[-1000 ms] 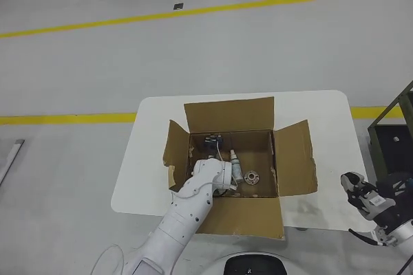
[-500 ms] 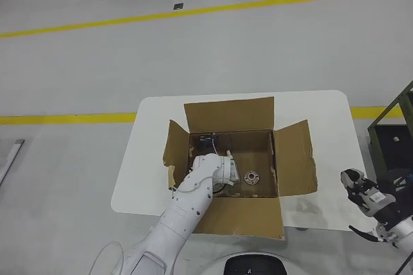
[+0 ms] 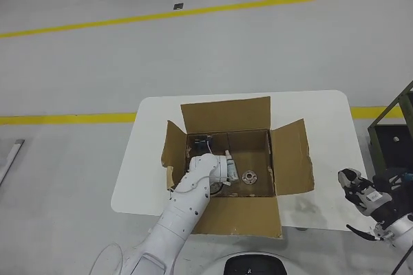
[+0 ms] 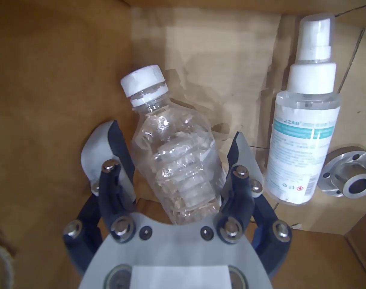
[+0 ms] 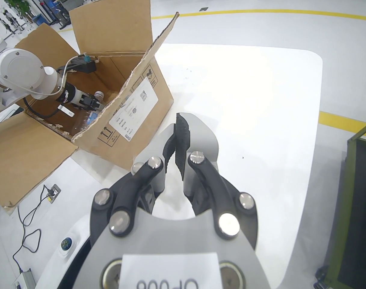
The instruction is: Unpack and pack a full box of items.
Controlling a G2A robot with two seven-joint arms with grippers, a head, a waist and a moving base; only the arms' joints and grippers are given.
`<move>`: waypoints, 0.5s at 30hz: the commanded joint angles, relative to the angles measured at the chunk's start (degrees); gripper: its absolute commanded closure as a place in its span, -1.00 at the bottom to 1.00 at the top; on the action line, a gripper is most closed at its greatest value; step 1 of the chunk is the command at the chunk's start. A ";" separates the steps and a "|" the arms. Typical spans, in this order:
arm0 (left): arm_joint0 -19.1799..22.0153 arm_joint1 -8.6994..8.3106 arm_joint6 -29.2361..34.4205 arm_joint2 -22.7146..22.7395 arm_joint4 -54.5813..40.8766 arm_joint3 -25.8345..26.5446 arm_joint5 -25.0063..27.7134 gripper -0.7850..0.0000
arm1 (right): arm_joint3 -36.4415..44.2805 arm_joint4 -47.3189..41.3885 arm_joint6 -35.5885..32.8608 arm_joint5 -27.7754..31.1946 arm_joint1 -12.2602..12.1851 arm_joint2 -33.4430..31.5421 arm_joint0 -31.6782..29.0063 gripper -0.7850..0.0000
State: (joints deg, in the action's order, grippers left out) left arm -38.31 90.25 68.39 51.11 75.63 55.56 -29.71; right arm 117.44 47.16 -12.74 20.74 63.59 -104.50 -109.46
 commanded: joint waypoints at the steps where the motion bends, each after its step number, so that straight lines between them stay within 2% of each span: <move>1: -0.29 0.09 0.10 0.14 -0.11 0.05 0.19 -0.44 | -0.01 0.12 0.07 -0.01 0.02 0.07 0.06 0.87; 2: -0.41 0.14 0.05 0.21 -0.07 -0.02 0.23 -0.38 | -0.03 0.13 0.06 -0.05 0.04 0.12 0.06 0.87; 3: -0.51 0.20 -0.02 0.26 -0.05 -0.10 0.32 -0.16 | -0.02 0.09 0.02 -0.10 0.05 0.15 0.07 0.86; 5: -0.61 0.30 -0.11 0.40 0.07 -0.23 0.38 0.07 | 0.07 0.07 0.04 -0.23 0.09 0.12 0.04 0.84; 7: -0.70 0.41 -0.08 0.56 0.05 -0.27 0.54 0.49 | 0.17 -0.10 0.21 -0.37 0.13 0.01 -0.05 0.80; 8: -0.76 0.47 -0.09 0.58 0.10 -0.25 0.67 0.79 | 0.26 -0.29 0.23 -0.53 0.15 -0.08 -0.06 0.77; 9: -0.80 0.52 -0.11 0.63 0.20 -0.27 0.70 1.00 | 0.40 -0.65 0.30 -0.64 0.17 -0.15 -0.02 0.73; 12: -1.01 0.71 -0.56 0.62 0.33 0.09 1.32 1.00 | 0.78 -2.73 0.15 -0.85 0.24 -0.39 0.28 0.40; 13: -1.10 0.76 -0.63 0.69 0.30 0.35 1.40 1.00 | 0.85 -4.80 0.22 -0.68 0.30 -0.34 0.44 0.24; 15: -1.35 0.82 -0.70 0.72 0.52 1.07 1.98 1.00 | 0.57 -9.87 -0.31 -0.26 0.39 -0.52 0.84 0.07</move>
State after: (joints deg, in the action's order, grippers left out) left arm -39.54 91.05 67.71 51.83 76.01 56.26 -28.04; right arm 118.18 40.28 -12.74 20.29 63.95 -104.91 -108.82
